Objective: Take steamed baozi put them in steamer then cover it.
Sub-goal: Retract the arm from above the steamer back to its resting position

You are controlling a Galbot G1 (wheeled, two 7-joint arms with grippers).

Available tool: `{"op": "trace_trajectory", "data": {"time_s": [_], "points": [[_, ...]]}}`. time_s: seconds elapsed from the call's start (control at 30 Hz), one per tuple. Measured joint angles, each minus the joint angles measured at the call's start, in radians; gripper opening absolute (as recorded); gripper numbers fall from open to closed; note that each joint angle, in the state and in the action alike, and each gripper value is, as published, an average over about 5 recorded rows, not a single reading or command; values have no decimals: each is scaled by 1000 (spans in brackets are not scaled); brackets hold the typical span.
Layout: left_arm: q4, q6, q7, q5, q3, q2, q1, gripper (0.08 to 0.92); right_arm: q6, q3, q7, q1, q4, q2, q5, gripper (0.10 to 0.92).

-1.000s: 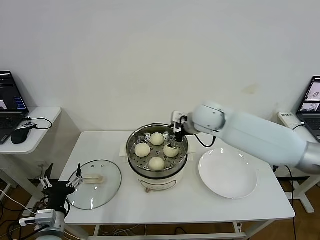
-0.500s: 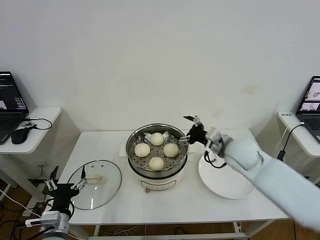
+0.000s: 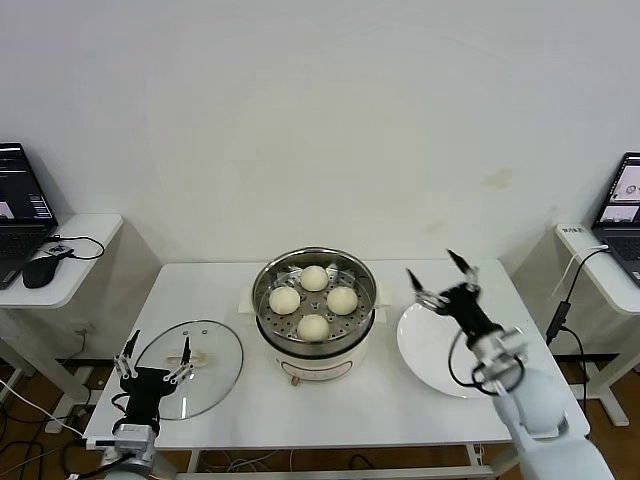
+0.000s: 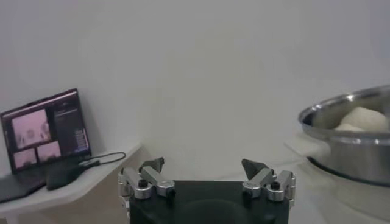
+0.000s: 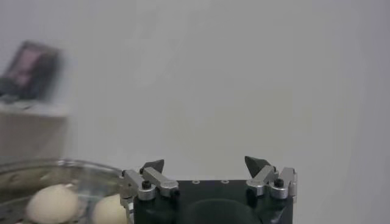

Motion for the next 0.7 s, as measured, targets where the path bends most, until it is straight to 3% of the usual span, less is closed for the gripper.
{"op": "trace_trajectory", "data": {"time_s": [0.43,0.7], "points": [[191,-87,21,638,-14,42,-70,823,71,256,10,-218,-9,207,-81,823],[233,-101,28,856,-26,43,-59,823,97,311,19,-267,-33,254,-113,823]]}}
